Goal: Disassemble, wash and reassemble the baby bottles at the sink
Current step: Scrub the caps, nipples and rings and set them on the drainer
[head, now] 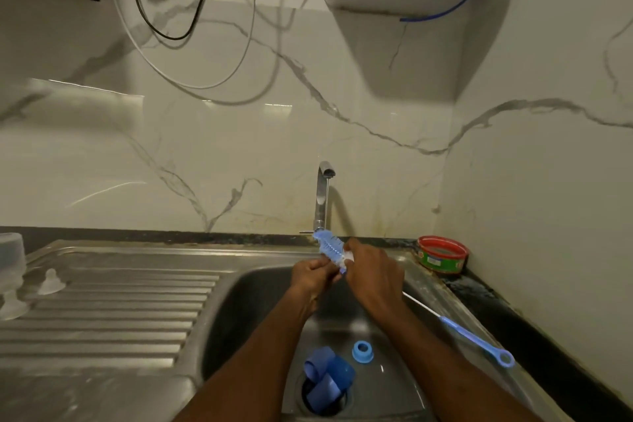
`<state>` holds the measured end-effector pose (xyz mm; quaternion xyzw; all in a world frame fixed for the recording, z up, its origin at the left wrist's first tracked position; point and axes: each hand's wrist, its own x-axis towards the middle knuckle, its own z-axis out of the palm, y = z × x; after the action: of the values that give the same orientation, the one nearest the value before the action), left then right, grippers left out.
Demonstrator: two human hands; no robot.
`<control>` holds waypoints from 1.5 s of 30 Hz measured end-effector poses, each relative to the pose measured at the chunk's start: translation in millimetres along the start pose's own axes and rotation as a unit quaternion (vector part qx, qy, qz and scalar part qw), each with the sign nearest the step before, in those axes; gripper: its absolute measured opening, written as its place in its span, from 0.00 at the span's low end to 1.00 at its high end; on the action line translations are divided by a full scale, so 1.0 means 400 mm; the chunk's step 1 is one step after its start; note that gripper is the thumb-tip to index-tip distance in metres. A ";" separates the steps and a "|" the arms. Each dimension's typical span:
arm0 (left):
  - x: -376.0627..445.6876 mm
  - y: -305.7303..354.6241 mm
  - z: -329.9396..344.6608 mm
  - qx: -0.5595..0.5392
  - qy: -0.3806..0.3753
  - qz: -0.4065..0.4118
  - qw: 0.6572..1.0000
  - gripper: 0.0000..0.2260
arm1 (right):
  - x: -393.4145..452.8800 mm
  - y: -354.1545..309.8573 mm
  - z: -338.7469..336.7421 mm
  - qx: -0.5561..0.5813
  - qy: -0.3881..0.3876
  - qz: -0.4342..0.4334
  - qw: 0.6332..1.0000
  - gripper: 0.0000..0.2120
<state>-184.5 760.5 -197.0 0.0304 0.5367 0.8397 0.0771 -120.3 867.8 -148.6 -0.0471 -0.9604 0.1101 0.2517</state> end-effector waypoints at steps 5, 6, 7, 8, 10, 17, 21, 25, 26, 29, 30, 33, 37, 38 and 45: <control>0.027 0.000 -0.022 0.022 0.130 0.040 0.990 0.05 | -0.004 0.013 0.016 -0.007 -0.009 0.011 1.000 0.17; 0.028 0.000 -0.025 0.026 0.120 0.036 0.992 0.05 | -0.005 0.016 0.019 -0.003 -0.012 0.000 1.000 0.18; 0.025 0.003 -0.025 0.027 0.090 0.023 0.995 0.05 | -0.004 0.018 0.019 -0.001 -0.011 -0.011 1.000 0.18; 0.022 0.003 -0.025 0.027 0.048 0.007 0.998 0.06 | -0.004 0.016 0.017 -0.003 -0.008 -0.015 1.000 0.18; 0.017 -0.004 -0.017 0.036 -0.022 -0.012 0.999 0.08 | 0.003 0.015 0.012 -0.003 -0.003 0.003 1.000 0.19; 0.031 -0.008 -0.023 0.079 0.097 0.035 0.992 0.07 | 0.019 0.022 0.017 0.008 -0.072 0.048 0.996 0.19; 0.016 -0.004 -0.021 0.063 0.110 0.036 0.991 0.05 | -0.002 0.025 0.015 0.027 -0.028 -0.015 0.999 0.17; -0.001 -0.001 -0.005 0.125 -0.006 0.023 0.992 0.04 | 0.022 0.013 0.014 0.020 -0.031 -0.008 0.999 0.20; -0.001 -0.001 -0.002 0.135 0.015 0.036 0.990 0.03 | 0.023 0.012 0.014 0.018 -0.037 0.006 0.999 0.20; 0.002 0.005 -0.015 0.112 0.128 0.068 0.983 0.02 | 0.014 0.026 0.025 0.013 -0.042 0.002 0.999 0.10; 0.005 0.009 -0.023 0.094 0.155 0.074 0.981 0.02 | 0.009 0.033 0.032 0.010 -0.041 -0.012 0.999 0.10; 0.015 0.011 -0.038 0.074 0.163 0.068 0.982 0.02 | 0.006 0.037 0.038 0.047 -0.050 -0.022 0.997 0.12; 0.003 0.000 -0.010 0.091 0.025 0.036 0.995 0.06 | 0.022 0.031 0.025 0.047 -0.020 0.004 0.999 0.16; 0.004 -0.002 -0.003 0.107 0.013 0.044 0.993 0.06 | 0.019 0.036 0.017 0.043 -0.026 0.023 0.998 0.16; 0.017 -0.008 -0.007 0.101 0.163 0.092 0.977 0.04 | 0.000 0.062 0.017 0.047 -0.013 0.027 0.998 0.17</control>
<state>-191.2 760.5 -201.4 -0.0500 0.6192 0.7781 -0.0927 -122.6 890.7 -160.3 -0.0600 -0.9557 0.1623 0.2382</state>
